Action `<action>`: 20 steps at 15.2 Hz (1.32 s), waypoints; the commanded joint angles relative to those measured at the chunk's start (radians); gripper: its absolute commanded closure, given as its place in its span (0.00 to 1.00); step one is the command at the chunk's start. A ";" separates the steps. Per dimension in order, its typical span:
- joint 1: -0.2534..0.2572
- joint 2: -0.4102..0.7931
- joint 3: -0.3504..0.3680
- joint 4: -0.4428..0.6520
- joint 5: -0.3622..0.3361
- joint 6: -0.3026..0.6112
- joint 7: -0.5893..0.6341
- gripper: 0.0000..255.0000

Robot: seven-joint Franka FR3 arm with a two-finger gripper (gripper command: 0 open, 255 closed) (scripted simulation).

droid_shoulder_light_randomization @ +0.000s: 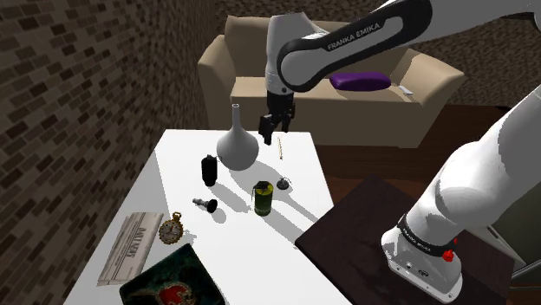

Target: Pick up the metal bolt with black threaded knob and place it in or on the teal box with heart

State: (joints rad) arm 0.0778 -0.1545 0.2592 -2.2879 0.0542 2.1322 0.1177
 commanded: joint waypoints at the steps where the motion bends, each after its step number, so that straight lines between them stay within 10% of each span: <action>1: 0.009 0.081 0.019 0.041 -0.017 0.033 0.021 0.00; 20: 0.210 0.800 0.049 0.602 -0.231 0.104 0.170 0.00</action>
State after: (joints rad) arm 0.2702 0.6039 0.3101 -1.7281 -0.1672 2.2406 0.2809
